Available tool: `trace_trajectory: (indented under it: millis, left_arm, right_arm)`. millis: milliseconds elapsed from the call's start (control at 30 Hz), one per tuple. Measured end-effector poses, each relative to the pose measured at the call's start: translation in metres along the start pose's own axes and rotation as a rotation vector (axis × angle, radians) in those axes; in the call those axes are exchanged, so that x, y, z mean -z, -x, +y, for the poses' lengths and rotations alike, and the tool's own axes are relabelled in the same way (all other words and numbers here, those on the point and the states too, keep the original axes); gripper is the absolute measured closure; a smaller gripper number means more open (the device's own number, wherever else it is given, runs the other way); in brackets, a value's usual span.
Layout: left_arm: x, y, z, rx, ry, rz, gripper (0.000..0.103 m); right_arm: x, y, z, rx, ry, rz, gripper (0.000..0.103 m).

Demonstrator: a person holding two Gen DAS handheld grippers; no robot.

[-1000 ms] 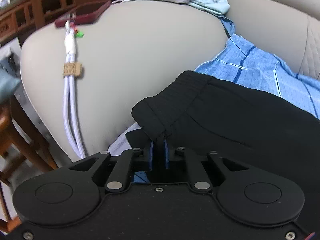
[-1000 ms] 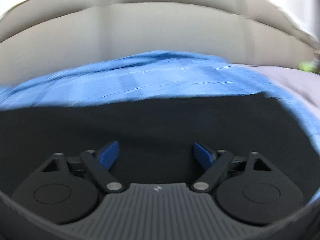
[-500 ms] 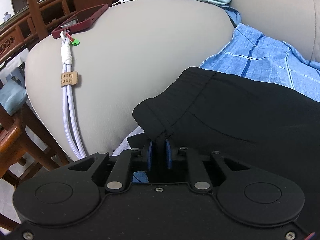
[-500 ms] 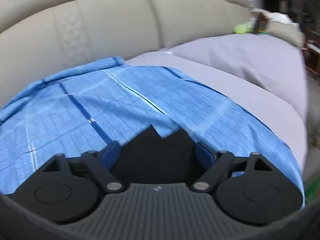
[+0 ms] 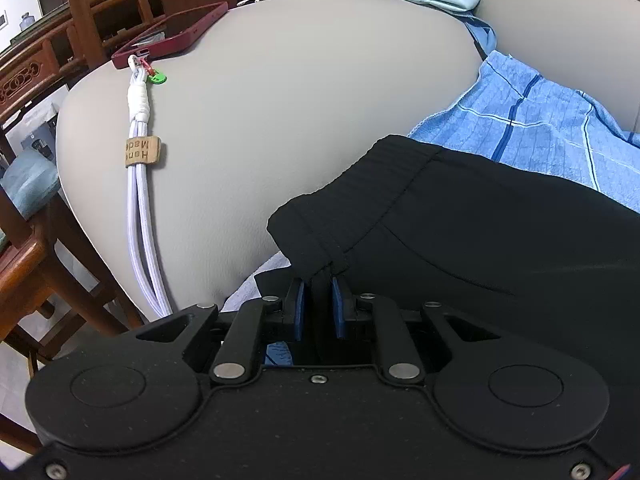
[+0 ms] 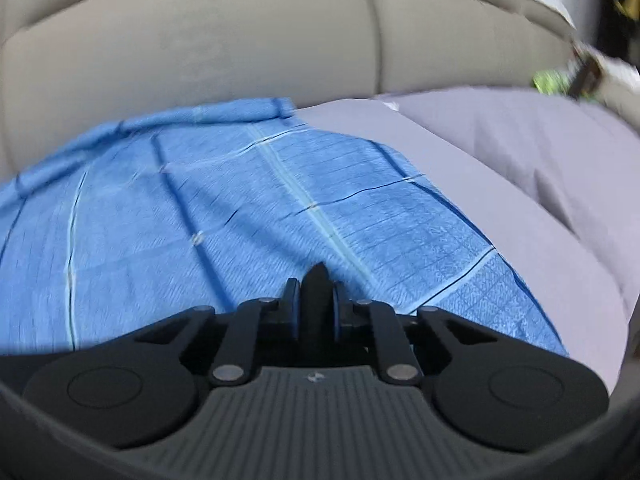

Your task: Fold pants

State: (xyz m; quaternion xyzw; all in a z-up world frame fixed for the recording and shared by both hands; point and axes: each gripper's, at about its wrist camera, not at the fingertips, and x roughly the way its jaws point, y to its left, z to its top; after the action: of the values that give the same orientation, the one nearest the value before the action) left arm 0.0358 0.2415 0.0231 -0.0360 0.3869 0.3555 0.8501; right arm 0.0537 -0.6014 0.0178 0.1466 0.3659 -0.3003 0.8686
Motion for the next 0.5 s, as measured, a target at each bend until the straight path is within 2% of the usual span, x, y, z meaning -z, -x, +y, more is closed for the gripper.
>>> trace_trajectory:
  millis: [33, 67, 100, 133, 167, 200, 233, 333, 400, 500]
  left_arm:
    - [0.000, 0.000, 0.002, 0.004, 0.003, 0.000, 0.087]
    - [0.000, 0.000, 0.003, 0.008, 0.004, 0.000, 0.087]
    - [-0.001, 0.001, 0.003, 0.012, 0.002, 0.000, 0.087]
    - [-0.001, 0.003, 0.005, 0.019, 0.002, 0.001, 0.084]
    - [-0.002, 0.006, 0.006, 0.024, 0.006, 0.000, 0.080]
    - [-0.003, 0.010, 0.008, 0.035, 0.013, -0.007, 0.068]
    - [-0.003, 0.015, 0.011, 0.055, 0.026, -0.019, 0.052]
    - [-0.002, 0.038, 0.015, 0.114, 0.052, -0.097, 0.027]
    - [-0.001, 0.057, 0.010, 0.152, 0.039, -0.155, 0.017]
    - [0.001, 0.082, -0.006, 0.237, -0.021, -0.215, 0.016]
  right_arm:
    - [-0.002, -0.001, -0.003, -0.008, -0.026, -0.003, 0.082]
    - [-0.002, 0.003, -0.004, -0.012, -0.046, -0.033, 0.074]
    - [-0.001, 0.011, -0.006, -0.004, -0.070, -0.079, 0.051]
    - [0.001, 0.021, -0.008, 0.000, -0.098, -0.119, 0.047]
    - [0.005, 0.033, -0.011, -0.001, -0.132, -0.169, 0.037]
    - [0.009, 0.046, -0.015, 0.006, -0.168, -0.211, 0.029]
    - [0.014, 0.057, -0.019, 0.005, -0.194, -0.238, 0.029]
    - [0.042, 0.097, -0.033, 0.018, -0.308, -0.325, 0.029]
    - [0.075, 0.121, -0.042, 0.004, -0.421, -0.376, 0.029]
    - [0.133, 0.141, -0.047, 0.039, -0.566, -0.416, 0.029]
